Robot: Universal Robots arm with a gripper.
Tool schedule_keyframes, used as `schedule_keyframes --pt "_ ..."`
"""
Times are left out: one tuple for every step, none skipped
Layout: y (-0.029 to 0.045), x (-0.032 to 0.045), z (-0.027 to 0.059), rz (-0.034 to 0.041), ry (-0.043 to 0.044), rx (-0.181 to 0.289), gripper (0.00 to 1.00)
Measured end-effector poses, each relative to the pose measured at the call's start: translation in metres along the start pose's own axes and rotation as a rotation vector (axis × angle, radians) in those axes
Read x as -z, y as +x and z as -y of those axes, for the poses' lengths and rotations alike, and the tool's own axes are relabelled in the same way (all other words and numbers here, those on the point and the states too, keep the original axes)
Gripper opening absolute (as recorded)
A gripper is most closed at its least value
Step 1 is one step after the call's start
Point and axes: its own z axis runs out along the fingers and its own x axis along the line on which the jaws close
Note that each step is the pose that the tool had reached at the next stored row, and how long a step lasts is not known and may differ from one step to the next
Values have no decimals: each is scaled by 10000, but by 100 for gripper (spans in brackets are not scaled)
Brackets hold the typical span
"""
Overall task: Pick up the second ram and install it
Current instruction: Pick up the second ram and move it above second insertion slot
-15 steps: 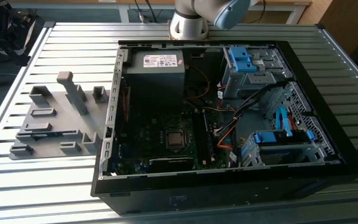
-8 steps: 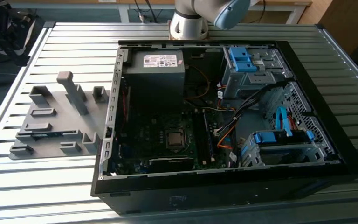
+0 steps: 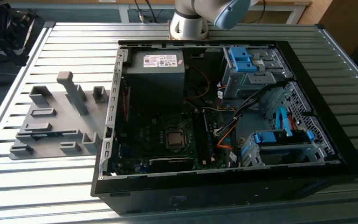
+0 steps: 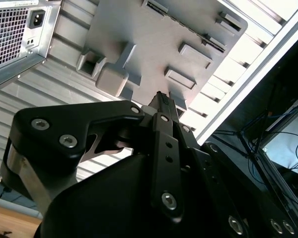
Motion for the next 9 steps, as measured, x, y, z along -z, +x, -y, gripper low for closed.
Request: schedule_keyframes --pt "0 0 0 0 0 2 11" --pt "0 0 0 0 0 2 11" --pt "0 -1 0 1 -1 3 11" --pt "0 0 0 0 0 3 11" --pt "0 0 0 0 0 3 11" --pt "0 0 0 1 -1 3 11" --pt "0 0 0 0 -1 3 11" --pt "0 0 0 0 -1 3 11" --pt "0 0 0 0 -1 4 11"
